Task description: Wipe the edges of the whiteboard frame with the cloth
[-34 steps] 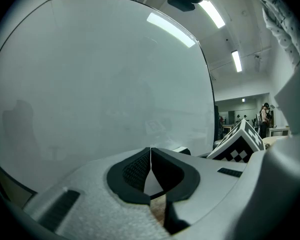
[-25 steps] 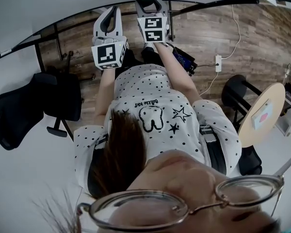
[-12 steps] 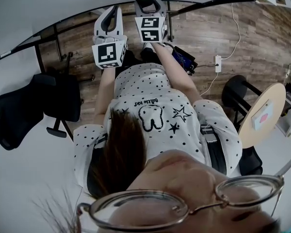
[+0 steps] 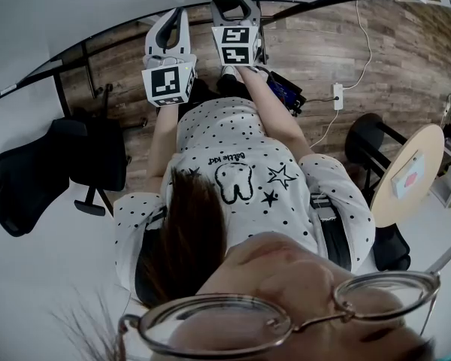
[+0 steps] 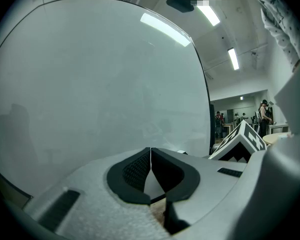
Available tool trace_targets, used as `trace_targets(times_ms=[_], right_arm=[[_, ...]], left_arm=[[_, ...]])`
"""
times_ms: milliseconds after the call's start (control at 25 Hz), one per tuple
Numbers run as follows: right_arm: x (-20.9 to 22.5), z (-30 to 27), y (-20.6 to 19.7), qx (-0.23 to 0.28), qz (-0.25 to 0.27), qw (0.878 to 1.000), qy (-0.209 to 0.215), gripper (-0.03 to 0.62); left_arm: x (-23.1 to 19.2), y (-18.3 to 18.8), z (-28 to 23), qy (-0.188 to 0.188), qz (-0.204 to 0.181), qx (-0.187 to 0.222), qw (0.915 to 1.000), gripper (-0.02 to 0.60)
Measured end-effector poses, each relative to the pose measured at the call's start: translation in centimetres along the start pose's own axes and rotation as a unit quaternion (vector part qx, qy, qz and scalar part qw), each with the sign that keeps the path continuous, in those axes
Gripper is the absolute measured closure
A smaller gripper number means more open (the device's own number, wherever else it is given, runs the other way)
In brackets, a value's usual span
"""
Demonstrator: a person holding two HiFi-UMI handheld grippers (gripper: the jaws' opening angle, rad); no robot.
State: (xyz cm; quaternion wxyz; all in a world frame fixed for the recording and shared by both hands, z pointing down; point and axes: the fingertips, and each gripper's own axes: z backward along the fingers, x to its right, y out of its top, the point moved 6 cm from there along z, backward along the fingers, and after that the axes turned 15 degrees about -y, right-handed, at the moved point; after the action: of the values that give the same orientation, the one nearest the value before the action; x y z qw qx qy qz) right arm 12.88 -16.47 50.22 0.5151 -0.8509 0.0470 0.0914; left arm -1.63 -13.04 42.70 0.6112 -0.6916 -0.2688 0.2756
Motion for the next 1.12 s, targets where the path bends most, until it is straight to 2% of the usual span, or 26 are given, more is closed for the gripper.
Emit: trace_targets(times_ms=[800,1120], right_arm=[[3.0,-0.1,-0.6,0.001,-0.006,1.000,-0.002,0.356],[4.8,-0.3,-0.9,0.003,-0.008,1.000,-0.004,0.356]], left_arm=[[1.7,0.2,-0.9,0.014,0.001,0.002,0.9999,0.561],[3.1,0.4,-2.6,0.007,-0.002,0.001,1.0000,0.561]])
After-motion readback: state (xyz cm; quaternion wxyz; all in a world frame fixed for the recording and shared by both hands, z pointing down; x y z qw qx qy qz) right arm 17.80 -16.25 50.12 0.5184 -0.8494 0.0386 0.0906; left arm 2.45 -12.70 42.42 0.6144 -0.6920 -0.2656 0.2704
